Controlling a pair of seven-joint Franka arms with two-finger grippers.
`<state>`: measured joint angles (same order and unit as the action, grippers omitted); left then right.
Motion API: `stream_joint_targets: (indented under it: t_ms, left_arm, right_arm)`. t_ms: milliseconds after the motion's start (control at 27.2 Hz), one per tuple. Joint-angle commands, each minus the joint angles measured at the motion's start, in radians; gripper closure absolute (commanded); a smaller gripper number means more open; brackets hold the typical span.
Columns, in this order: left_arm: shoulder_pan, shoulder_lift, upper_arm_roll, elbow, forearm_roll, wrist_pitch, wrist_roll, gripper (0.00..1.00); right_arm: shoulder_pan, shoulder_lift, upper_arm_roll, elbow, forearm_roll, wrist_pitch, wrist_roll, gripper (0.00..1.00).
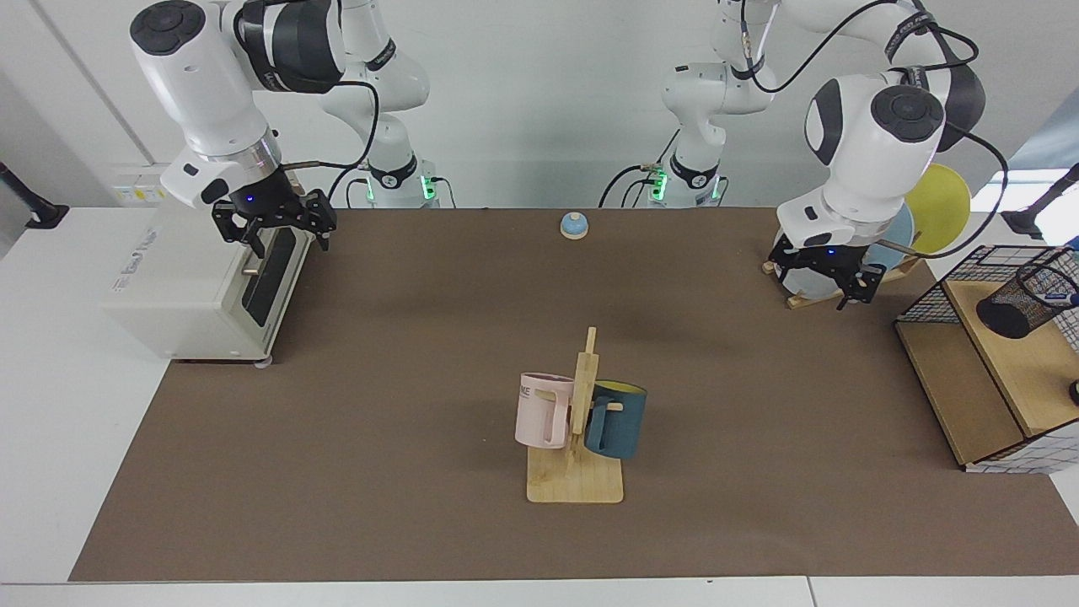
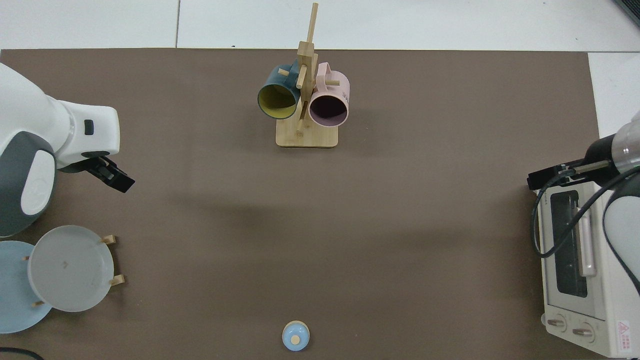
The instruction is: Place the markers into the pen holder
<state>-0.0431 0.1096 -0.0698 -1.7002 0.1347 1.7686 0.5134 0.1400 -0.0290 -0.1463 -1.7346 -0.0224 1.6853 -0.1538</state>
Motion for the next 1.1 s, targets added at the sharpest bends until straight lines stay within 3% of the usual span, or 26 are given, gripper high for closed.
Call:
stream_joint_targets:
  t_ms: [0,184,404,661,845,1066]
  left_arm:
    - [0.06,-0.039,-0.093,-0.046,-0.027,0.011,-0.299,0.0]
    - [0.063,-0.018,-0.076,0.011,-0.058,-0.001,-0.519,0.0]
    - [0.063,-0.024,0.007,0.079,-0.148,-0.052,-0.524,0.0]
    - [-0.027,-0.131,0.12,0.025,-0.15,-0.107,-0.516,0.0]
    - [-0.027,-0.176,0.128,-0.053,-0.136,-0.028,-0.417,0.0]
    - [-0.018,-0.162,0.127,-0.03,-0.139,-0.031,-0.415,0.0]
  right_arm:
    - [-0.007,-0.022,0.005,-0.023,0.015,0.002,0.016,0.0]
    - [-0.007,-0.023,0.005,-0.023,0.015,0.002,0.016,0.0]
    - [-0.007,-0.023,0.005,-0.023,0.015,0.002,0.016,0.0]
    - [-0.007,-0.022,0.005,-0.023,0.015,0.002,0.016,0.0]
    - [-0.007,-0.023,0.005,-0.023,0.015,0.002,0.016,0.0]
    - [-0.007,-0.022,0.005,-0.023,0.015,0.002,0.016,0.0]
